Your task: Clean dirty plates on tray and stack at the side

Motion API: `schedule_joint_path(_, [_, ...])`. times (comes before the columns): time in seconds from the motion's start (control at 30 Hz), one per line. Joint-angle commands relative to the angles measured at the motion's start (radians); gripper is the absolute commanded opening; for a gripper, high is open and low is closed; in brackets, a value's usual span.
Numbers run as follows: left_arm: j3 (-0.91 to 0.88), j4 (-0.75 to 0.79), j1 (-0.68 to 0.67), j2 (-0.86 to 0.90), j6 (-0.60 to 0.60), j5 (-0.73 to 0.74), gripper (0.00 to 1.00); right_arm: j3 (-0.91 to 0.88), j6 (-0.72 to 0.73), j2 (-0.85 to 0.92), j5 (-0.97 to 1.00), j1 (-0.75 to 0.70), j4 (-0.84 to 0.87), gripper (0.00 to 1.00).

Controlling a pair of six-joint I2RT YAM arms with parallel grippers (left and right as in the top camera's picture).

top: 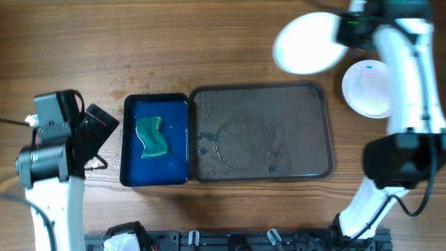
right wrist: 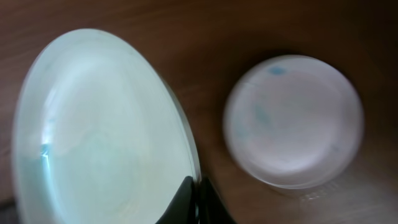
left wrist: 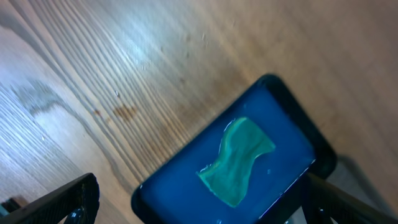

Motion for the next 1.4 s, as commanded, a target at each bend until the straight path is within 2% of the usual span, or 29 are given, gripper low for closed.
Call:
schedule_joint_path(0.0, [0.003, 0.009, 0.003, 0.094, -0.009, 0.080, 1.00, -0.060, 0.085, -0.003, -0.063, -0.248, -0.031, 0.04])
schedule_joint_path(0.1, [0.003, 0.023, 0.000, 0.142, -0.009, 0.108, 1.00, -0.142, 0.132, -0.003, -0.067, -0.443, -0.019, 0.05])
schedule_joint_path(0.2, [0.003, 0.048, -0.014, 0.145, -0.009, 0.108, 1.00, -0.231, 0.142, -0.003, -0.099, -0.533, 0.022, 0.04])
schedule_joint_path(0.47, [0.003, 0.058, -0.047, 0.144, -0.010, 0.108, 1.00, -0.504, 0.169, -0.002, -0.119, -0.471, 0.274, 0.04])
schedule_joint_path(0.63, [0.003, 0.046, -0.046, 0.144, -0.009, 0.108, 1.00, -0.552, 0.164, -0.002, -0.122, -0.433, 0.342, 0.06])
schedule_joint_path(0.67, [0.003, 0.047, -0.046, 0.144, -0.009, 0.108, 1.00, -0.552, 0.164, -0.002, -0.122, -0.427, 0.347, 0.19])
schedule_joint_path(0.7, [0.003, 0.047, -0.046, 0.144, -0.009, 0.108, 1.00, -0.552, 0.165, -0.002, -0.127, -0.423, 0.350, 0.40])
schedule_joint_path(0.73, [0.003, 0.046, -0.047, 0.144, -0.009, 0.109, 1.00, -0.551, 0.165, -0.002, -0.127, -0.420, 0.351, 0.68])
schedule_joint_path(0.77, [0.003, 0.044, -0.046, 0.144, -0.009, 0.109, 1.00, -0.551, 0.163, -0.002, -0.135, -0.419, 0.352, 0.81])
schedule_joint_path(0.83, [0.003, 0.044, -0.047, 0.144, -0.006, 0.108, 1.00, -0.539, 0.132, -0.002, -0.173, -0.419, 0.350, 0.91])
schedule_joint_path(1.0, [0.003, 0.048, -0.047, 0.144, 0.028, 0.109, 1.00, -0.423, 0.071, -0.034, -0.267, -0.403, 0.275, 0.92])
schedule_joint_path(1.13, [0.003, 0.056, -0.073, 0.144, 0.177, 0.187, 1.00, -0.340, -0.024, -0.140, -0.334, -0.322, 0.237, 0.92])
schedule_joint_path(1.23, [0.003, 0.059, -0.169, 0.142, 0.263, 0.185, 1.00, -0.321, -0.075, -0.257, -0.335, -0.205, 0.219, 0.92])
schedule_joint_path(1.37, [0.003, 0.078, -0.307, 0.103, 0.267, 0.092, 1.00, -0.321, -0.098, -0.382, -0.268, -0.039, 0.182, 0.92])
